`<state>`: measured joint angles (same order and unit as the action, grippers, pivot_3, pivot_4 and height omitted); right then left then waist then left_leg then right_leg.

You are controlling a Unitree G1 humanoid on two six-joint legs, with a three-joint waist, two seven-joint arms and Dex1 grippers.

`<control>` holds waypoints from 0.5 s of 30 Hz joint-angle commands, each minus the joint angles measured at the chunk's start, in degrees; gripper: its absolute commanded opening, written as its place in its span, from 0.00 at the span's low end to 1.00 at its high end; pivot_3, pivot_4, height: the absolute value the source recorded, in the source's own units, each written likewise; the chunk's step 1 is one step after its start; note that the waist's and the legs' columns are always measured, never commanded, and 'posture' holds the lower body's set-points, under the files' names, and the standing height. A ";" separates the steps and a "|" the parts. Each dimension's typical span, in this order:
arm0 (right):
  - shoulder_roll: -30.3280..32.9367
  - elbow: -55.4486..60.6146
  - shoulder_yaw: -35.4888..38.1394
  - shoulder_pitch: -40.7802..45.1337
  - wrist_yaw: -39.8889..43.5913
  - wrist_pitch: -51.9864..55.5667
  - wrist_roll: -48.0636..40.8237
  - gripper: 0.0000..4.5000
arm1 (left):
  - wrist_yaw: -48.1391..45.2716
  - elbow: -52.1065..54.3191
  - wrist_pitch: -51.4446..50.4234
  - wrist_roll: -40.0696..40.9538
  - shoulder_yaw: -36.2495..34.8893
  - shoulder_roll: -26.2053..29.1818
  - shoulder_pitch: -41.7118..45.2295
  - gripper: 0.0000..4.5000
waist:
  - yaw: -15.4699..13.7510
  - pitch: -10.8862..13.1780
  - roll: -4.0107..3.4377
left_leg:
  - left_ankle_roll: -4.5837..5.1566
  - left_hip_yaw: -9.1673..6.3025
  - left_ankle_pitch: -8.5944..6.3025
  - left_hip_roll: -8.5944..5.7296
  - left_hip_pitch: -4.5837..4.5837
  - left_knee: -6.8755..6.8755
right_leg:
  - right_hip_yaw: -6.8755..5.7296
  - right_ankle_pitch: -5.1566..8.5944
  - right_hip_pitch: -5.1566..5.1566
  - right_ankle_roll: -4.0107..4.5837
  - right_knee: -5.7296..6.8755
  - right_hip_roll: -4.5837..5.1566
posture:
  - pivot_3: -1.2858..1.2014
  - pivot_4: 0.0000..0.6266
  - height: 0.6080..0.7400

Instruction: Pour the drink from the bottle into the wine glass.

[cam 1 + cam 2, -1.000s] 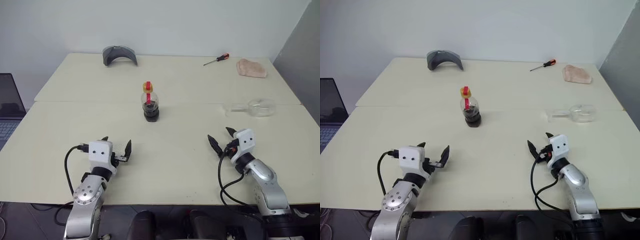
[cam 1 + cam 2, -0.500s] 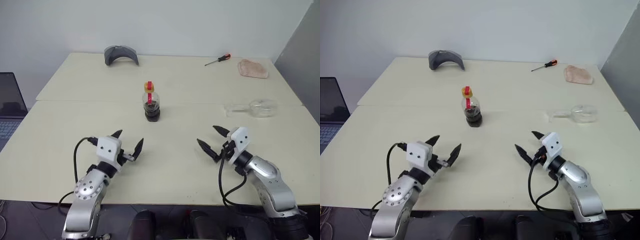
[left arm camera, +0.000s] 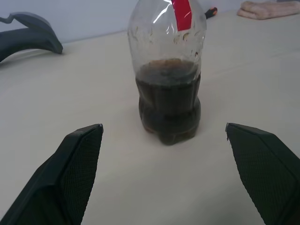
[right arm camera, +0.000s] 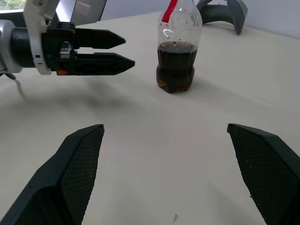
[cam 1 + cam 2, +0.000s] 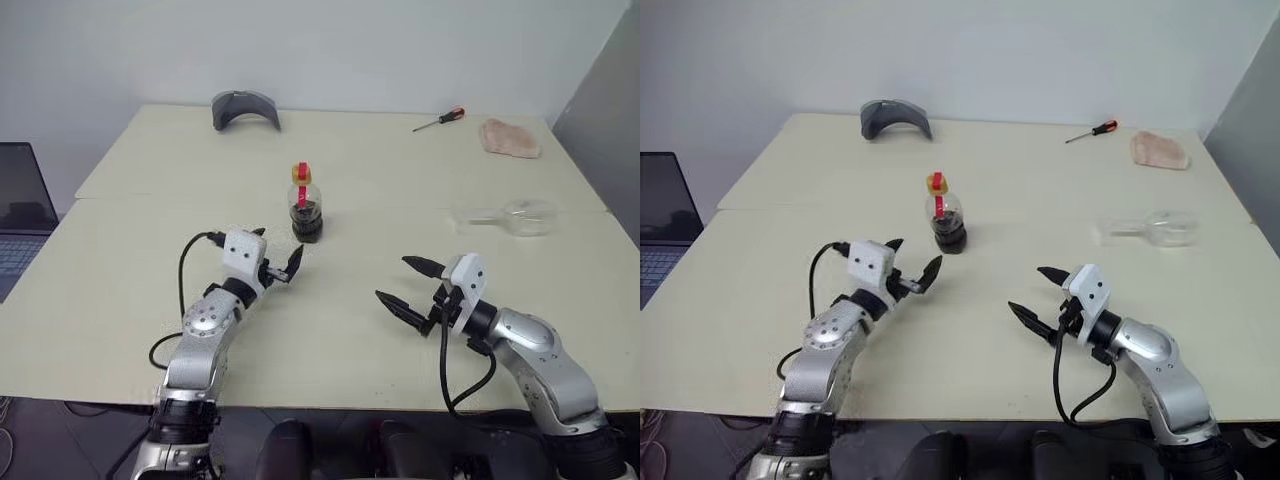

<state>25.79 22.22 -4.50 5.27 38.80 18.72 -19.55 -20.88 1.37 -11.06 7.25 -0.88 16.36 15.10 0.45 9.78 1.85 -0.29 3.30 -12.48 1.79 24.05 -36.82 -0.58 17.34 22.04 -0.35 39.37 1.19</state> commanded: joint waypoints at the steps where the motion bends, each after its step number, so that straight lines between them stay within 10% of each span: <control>1: 0.20 2.33 0.10 0.40 0.54 -0.23 -0.83 1.00 | 0.18 -2.81 0.86 -0.86 0.79 -0.74 2.85 1.00 | -0.02 0.00 0.01 | 0.00 0.00 0.00 0.00 0.00 0.00 | 0.00 -0.04 0.00 0.06 0.00 0.00 | 0.52 0.24 1.00; 15: 0.03 2.58 -0.41 1.13 0.63 0.24 -0.42 1.00 | 1.11 -16.33 3.21 -1.58 0.56 -3.82 13.04 1.00 | -0.25 0.01 0.03 | 0.00 -0.04 0.00 -0.02 0.01 -0.04 | -0.05 -0.05 0.00 0.06 0.04 0.00 | 0.52 0.24 1.00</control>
<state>25.78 22.25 -4.86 5.65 39.43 19.04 -19.33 -19.94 -14.48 -9.51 5.50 0.23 13.02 26.87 0.20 9.79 1.88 -0.29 3.27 -12.47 1.77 24.06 -36.85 -0.63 17.29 22.03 -0.29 39.39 1.19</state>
